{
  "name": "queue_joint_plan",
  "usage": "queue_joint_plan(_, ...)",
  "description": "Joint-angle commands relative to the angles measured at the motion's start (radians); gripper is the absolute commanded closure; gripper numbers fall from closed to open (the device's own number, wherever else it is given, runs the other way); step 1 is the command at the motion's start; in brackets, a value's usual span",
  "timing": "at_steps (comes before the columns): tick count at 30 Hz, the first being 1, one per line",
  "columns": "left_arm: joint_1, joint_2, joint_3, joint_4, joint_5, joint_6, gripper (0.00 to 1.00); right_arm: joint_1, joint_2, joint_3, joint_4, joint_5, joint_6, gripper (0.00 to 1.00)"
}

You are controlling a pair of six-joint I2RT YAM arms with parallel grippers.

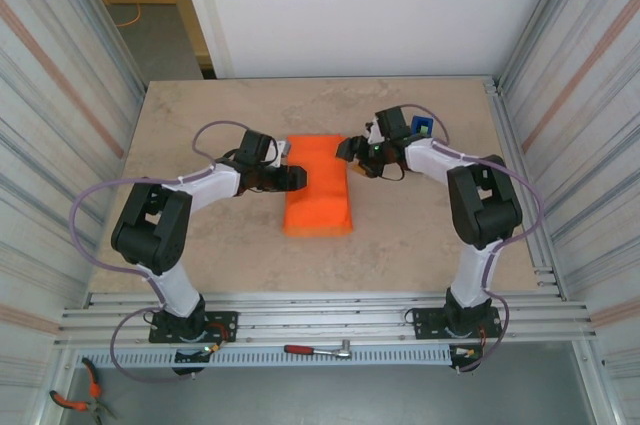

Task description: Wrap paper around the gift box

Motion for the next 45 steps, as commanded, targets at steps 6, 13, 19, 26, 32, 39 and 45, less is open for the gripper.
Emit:
queue_joint_plan(6, -0.021, 0.064, -0.037, -0.135, -0.085, 0.027, 0.36, -0.208, -0.199, -0.014, -0.115, -0.061, -0.075, 0.32)
queue_joint_plan(13, -0.021, 0.072, -0.026, -0.133, -0.085, 0.032, 0.37, -0.434, -0.226, -0.050, -0.120, -0.160, -0.103, 0.39)
queue_joint_plan(19, -0.021, 0.071, -0.030, -0.130, -0.084, 0.033, 0.37, -0.534, -0.182, -0.084, -0.077, -0.232, -0.103, 0.48)
queue_joint_plan(26, -0.021, 0.071, -0.032, -0.126, -0.082, 0.031, 0.37, -0.569, -0.124, -0.089, -0.033, -0.264, -0.091, 0.57)
queue_joint_plan(32, -0.022, 0.072, -0.029, -0.127, -0.081, 0.033, 0.38, -0.569, -0.069, -0.070, -0.038, -0.254, -0.099, 0.60)
queue_joint_plan(39, -0.022, 0.071, -0.031, -0.127, -0.081, 0.033, 0.38, -0.567, -0.027, -0.060, -0.046, -0.253, -0.115, 0.63)
queue_joint_plan(45, -0.023, 0.073, -0.031, -0.126, -0.081, 0.033, 0.38, -0.549, 0.004, -0.040, -0.058, -0.254, -0.132, 0.64)
